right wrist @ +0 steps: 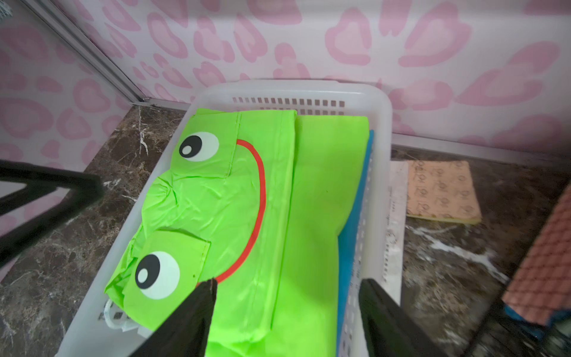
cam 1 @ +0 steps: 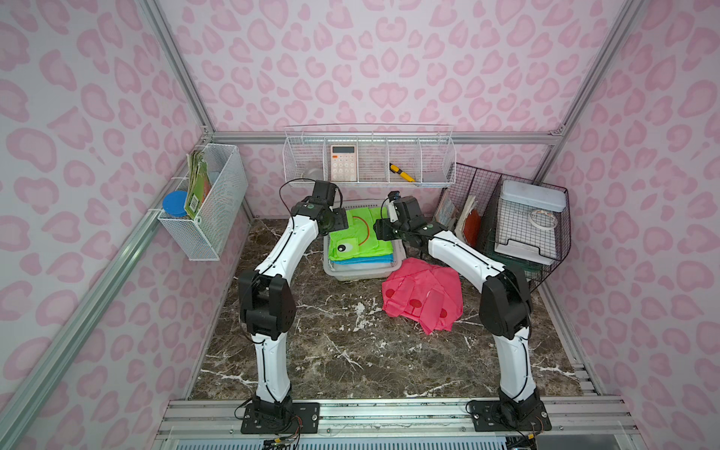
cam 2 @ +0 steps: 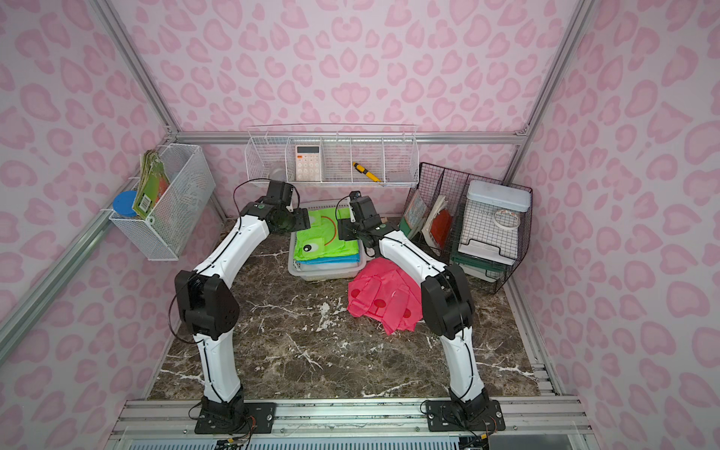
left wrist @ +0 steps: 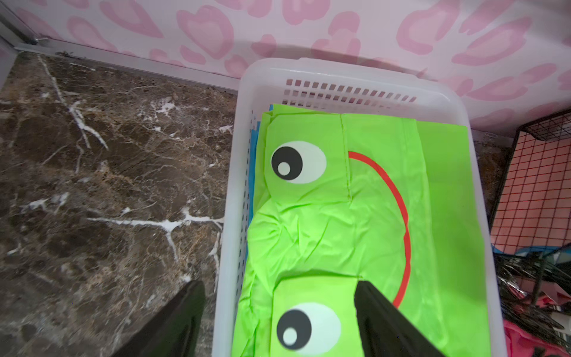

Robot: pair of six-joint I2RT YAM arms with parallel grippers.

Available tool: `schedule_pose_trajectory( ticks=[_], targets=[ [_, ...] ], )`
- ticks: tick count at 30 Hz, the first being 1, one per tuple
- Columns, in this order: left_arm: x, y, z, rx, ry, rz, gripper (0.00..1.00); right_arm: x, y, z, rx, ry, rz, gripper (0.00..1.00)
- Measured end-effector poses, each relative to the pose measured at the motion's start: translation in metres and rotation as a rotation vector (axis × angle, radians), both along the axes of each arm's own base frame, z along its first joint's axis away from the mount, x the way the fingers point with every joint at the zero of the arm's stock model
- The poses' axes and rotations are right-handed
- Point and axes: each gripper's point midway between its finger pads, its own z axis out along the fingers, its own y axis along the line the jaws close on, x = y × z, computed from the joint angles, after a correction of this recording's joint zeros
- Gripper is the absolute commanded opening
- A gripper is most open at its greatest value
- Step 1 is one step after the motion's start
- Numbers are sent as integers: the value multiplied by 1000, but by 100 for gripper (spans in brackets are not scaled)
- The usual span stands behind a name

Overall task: Put the folded raincoat in the basket
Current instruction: Place the raincoat in the basket.

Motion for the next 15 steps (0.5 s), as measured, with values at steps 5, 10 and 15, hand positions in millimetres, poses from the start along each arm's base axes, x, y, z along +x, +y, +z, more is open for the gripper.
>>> schedule_pose_trajectory(
  ticks=[5,10,15],
  targets=[
    [-58,14,10,-42,10,45,86,-45,-29,8,-20,1,-19,81],
    [-142,23,-21,-130,41,69,88,-91,-62,-1,-34,8,-28,81],
    [-209,15,-58,-207,70,37,89,-118,-109,-44,-73,76,-73,81]
  ],
)
